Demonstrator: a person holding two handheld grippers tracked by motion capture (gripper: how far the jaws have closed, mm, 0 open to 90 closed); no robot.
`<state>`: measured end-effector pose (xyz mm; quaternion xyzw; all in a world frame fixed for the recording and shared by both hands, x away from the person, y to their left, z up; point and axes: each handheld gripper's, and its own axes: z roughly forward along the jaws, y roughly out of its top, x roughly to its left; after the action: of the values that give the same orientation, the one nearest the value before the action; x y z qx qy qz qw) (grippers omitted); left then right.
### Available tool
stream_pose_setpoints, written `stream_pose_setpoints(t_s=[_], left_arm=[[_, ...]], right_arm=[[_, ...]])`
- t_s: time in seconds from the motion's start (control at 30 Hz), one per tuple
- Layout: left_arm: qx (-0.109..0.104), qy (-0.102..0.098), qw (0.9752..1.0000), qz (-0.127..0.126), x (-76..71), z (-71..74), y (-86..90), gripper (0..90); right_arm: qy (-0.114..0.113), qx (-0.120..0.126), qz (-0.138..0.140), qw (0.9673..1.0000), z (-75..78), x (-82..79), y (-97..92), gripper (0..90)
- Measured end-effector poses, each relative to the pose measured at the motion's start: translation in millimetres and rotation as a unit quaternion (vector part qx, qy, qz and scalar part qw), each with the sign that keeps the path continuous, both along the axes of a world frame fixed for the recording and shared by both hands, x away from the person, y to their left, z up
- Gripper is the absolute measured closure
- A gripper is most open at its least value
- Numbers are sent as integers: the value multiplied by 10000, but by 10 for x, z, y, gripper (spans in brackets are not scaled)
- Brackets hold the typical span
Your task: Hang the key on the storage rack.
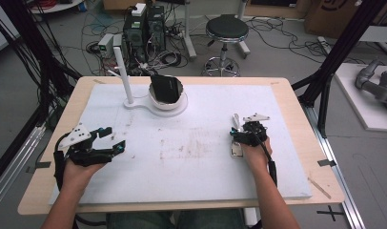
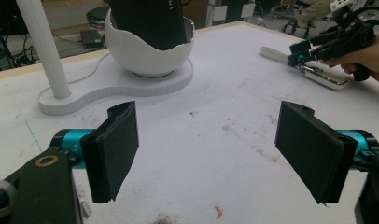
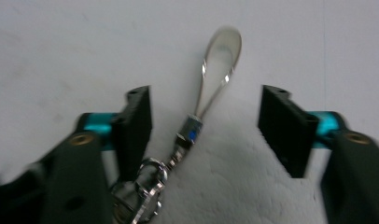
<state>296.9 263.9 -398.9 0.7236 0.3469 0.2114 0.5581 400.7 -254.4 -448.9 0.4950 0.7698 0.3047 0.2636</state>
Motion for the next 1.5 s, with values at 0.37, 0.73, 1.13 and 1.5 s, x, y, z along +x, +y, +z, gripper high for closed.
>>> stream_pose_setpoints(t_s=[0.37,0.73,1.13,1.5], left_arm=[[-12,-32,10000,53,-24,21,22,216],[-33,-24,9998,193,-33,43,87,216],[-18,-46,9998,172,-46,53,85,216],[-54,-69,9998,187,-18,54,61,216]], right_arm=[[-132,477,169,9986,131,-102,-28,833],[-1345,908,1051,9811,822,-385,386,832],[-1818,700,2056,9590,1408,-200,1315,832],[-1866,436,2712,9433,1667,225,2352,832]])
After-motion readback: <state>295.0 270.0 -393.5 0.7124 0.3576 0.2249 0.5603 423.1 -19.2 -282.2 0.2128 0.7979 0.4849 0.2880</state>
